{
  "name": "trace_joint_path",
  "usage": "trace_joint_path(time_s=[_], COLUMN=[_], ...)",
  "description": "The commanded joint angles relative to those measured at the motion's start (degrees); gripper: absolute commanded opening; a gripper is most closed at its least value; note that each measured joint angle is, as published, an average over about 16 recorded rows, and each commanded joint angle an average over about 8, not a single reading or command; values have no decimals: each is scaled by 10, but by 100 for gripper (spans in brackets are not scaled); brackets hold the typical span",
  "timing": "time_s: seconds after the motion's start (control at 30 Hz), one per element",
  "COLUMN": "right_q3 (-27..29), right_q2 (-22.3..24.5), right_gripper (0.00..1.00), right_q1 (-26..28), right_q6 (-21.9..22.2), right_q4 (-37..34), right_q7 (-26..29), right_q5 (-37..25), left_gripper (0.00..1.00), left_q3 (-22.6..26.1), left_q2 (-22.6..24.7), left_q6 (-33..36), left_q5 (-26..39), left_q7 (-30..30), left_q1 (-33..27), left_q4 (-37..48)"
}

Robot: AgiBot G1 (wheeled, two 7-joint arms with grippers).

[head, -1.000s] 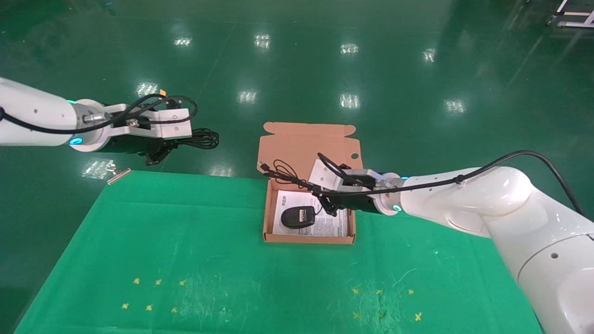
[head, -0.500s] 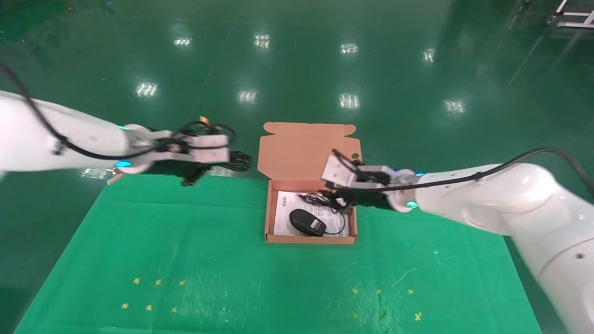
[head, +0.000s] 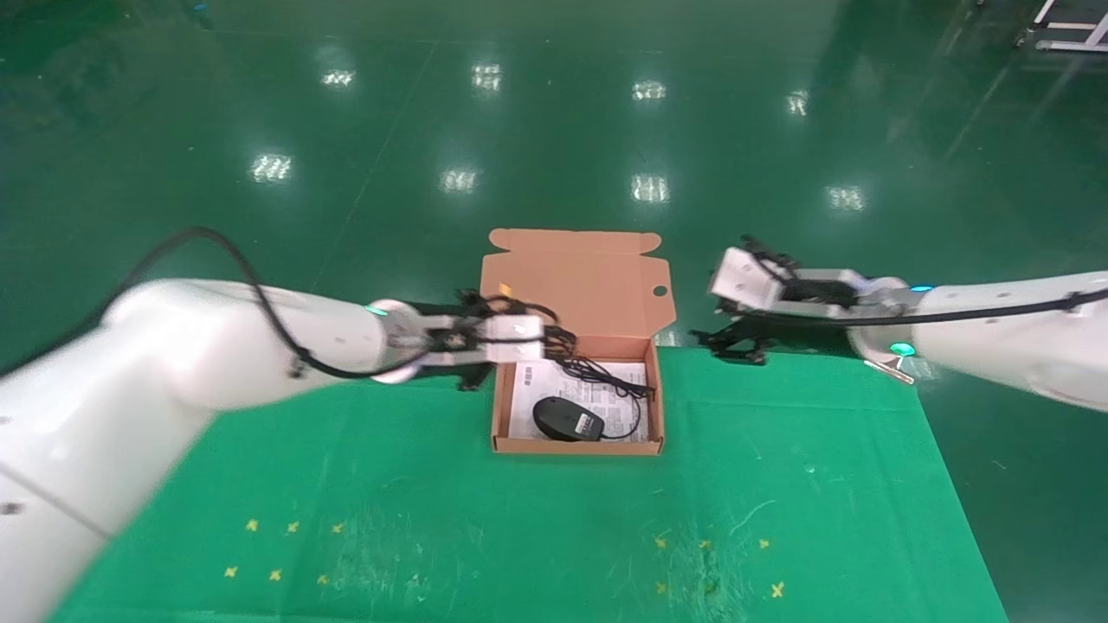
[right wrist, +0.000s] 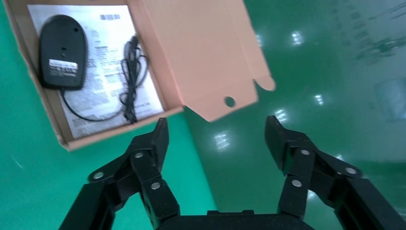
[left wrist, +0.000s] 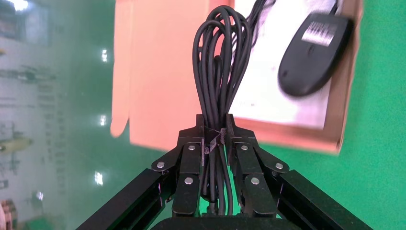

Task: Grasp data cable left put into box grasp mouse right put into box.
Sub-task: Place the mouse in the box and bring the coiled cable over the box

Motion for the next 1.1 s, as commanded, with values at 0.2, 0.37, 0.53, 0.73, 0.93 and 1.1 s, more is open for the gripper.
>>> trace_joint_path(time_s=[0.2, 0.37, 0.53, 0.73, 0.93, 1.1], right_q3=[-10, -16, -20, -24, -25, -24], right_q2=[66, 103, 131, 151, 154, 152], right_gripper=[100, 100, 100, 100, 100, 100], right_q1=[-10, -18, -25, -30, -31, -31], right_q6=[-2, 2, 12, 20, 20, 20], right_q4=[98, 164, 221, 264, 272, 266], right_q7=[69, 124, 166, 190, 195, 192], right_q5=[-28, -51, -76, -96, -101, -98], left_gripper=[0, 0, 0, 73, 100, 100], left_q3=[34, 80, 126, 161, 168, 163], left_q2=[30, 33, 35, 36, 37, 32], left_q6=[-49, -75, -96, -108, -111, -110], left_q5=[-32, -64, -97, -128, -136, -133], left_q7=[23, 13, -2, -15, -18, -17], left_q1=[15, 18, 15, 8, 7, 7], left_q4=[28, 25, 21, 15, 13, 11])
